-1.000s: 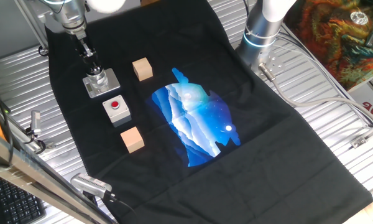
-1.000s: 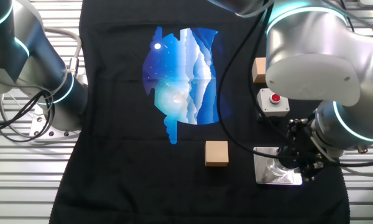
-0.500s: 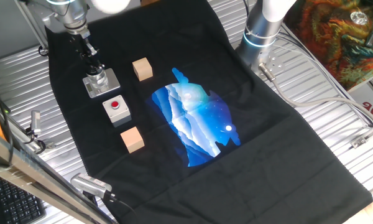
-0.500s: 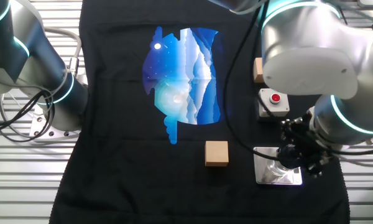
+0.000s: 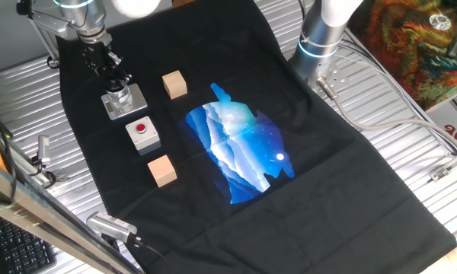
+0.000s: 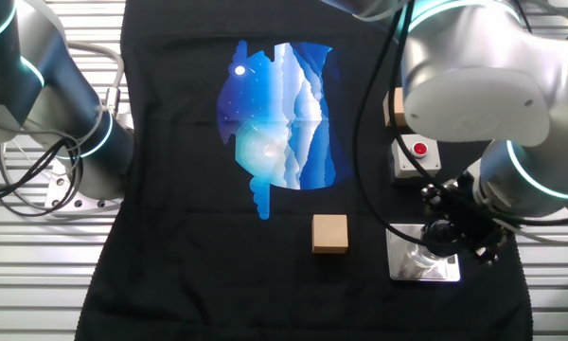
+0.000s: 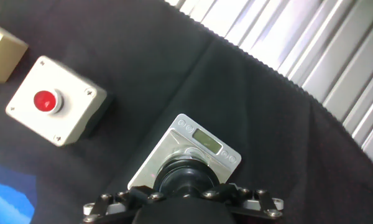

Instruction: Screw the lid onto the jar

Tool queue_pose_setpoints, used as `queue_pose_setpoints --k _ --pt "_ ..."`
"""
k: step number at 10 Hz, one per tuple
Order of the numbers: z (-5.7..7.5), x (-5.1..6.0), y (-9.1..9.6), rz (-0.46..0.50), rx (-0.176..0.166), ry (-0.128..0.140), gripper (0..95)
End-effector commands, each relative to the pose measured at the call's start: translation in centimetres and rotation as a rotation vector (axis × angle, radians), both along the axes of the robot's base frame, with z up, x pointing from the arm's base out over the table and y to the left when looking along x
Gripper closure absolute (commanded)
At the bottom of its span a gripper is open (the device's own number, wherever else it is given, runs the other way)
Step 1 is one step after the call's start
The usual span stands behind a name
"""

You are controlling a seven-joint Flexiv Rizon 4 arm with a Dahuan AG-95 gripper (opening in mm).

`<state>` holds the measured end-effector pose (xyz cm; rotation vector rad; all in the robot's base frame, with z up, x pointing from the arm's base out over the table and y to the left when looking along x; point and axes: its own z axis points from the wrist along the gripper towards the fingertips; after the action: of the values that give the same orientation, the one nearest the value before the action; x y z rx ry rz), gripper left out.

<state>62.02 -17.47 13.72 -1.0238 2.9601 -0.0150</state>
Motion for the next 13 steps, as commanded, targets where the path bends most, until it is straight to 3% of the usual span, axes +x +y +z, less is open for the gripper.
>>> queue_pose_setpoints --k 1,2,3,7,8,13 --pt "0.28 0.01 0.06 0.015 0.001 0.000 19.0" --pt "0.29 0.01 0.06 0.011 0.002 0.000 19.0" --pt "0.29 0.00 0.05 0.009 0.001 0.000 38.0" --pt "0.41 -0.11 -0.20 0.013 -0.008 0.005 38.0" --pt "0.43 -0.13 -0.22 0.011 -0.010 0.006 57.0" --pt "0.64 -0.21 -0.25 0.006 -0.016 0.011 57.0"
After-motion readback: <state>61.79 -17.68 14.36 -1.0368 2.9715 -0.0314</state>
